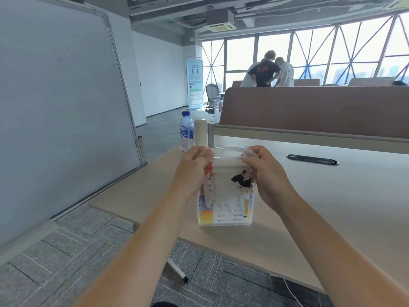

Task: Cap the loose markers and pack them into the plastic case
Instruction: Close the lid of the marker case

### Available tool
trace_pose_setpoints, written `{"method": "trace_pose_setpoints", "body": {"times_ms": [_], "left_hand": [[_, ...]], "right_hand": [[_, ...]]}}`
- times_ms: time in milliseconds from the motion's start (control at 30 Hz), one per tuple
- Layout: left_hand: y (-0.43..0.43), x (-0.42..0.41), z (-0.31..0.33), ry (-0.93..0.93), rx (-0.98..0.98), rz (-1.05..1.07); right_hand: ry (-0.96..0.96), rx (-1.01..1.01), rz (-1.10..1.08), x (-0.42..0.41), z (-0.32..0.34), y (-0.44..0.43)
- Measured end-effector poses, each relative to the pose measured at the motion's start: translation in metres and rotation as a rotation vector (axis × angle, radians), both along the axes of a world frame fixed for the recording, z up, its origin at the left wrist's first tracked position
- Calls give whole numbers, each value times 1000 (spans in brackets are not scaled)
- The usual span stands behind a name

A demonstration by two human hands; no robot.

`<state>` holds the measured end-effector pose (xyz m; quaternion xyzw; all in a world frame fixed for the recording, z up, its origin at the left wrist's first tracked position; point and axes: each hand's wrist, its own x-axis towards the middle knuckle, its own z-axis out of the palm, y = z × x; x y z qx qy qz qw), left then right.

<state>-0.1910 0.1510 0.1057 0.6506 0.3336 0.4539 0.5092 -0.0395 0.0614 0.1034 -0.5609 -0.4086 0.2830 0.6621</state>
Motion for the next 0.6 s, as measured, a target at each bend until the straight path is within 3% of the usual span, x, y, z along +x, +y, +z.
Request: {"method": "trace_pose_setpoints", "body": {"times_ms": [133,267,600], "left_hand": [[-13,7,8,-162,-177,38],[-15,14,11,-145,-222,113],[-9,21,16,-190,-255,130]], "right_hand": [[154,-19,-144,-11,7,2],[260,-53,-178,-19,17,3],[222,-80,-217,-18,21,11]]}}
